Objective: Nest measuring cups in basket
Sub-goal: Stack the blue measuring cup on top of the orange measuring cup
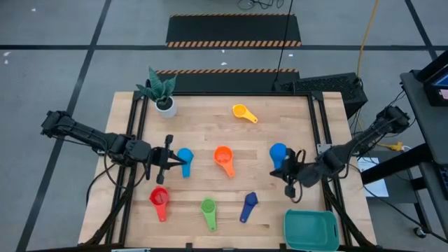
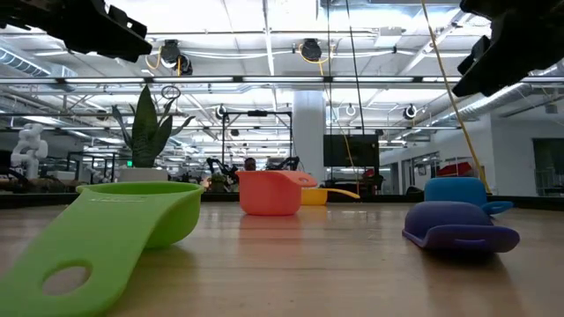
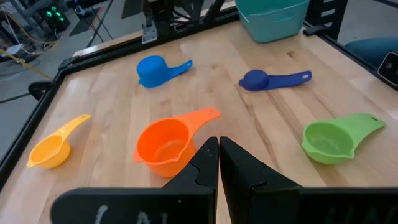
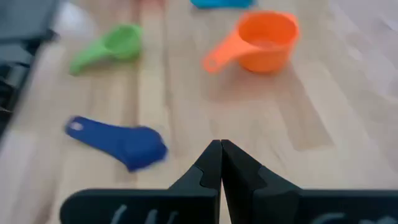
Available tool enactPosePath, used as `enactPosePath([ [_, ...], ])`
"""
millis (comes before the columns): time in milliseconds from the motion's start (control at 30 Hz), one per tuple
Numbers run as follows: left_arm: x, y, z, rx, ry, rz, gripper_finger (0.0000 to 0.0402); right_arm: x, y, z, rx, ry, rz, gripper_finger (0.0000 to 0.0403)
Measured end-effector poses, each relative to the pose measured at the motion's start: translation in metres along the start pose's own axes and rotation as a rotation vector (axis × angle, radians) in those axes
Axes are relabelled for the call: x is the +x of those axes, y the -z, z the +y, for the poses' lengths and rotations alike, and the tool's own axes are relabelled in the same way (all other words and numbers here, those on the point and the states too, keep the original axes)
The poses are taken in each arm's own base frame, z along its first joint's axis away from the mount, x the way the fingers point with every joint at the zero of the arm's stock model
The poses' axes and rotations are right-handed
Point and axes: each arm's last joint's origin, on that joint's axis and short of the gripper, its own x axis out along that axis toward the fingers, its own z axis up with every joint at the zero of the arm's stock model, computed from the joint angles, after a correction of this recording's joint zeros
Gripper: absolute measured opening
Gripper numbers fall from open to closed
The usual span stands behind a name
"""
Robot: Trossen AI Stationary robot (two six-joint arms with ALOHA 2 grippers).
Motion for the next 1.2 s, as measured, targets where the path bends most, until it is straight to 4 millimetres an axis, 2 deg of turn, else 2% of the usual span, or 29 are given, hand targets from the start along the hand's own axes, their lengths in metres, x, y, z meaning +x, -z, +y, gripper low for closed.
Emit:
enactPosePath([
  [233, 0.000, 0.000, 0.001, 0.018, -0.037, 0.006, 0.0019, 0.005, 0.010, 0.014, -0.011, 0.021, 0.194, 0.0011],
  [500, 0.000, -0.004, 0.003, 0.076, -0.088, -0.032, 0.0019, 0.013, 0.033, 0.011, -0.123, 0.150, 0.387, 0.0073],
  [700, -0.001, -0.008, 0.005, 0.114, -0.129, -0.064, 0.0019, 0.021, 0.043, 0.007, -0.199, 0.217, 0.437, 0.0135],
  [833, 0.000, -0.009, 0.009, 0.109, -0.164, -0.063, 0.0019, 0.026, 0.053, 0.003, -0.233, 0.263, 0.454, 0.0160],
  [1200, 0.001, -0.006, 0.023, 0.081, -0.238, -0.038, 0.0019, 0.042, 0.070, -0.004, -0.333, 0.272, 0.380, 0.0158],
])
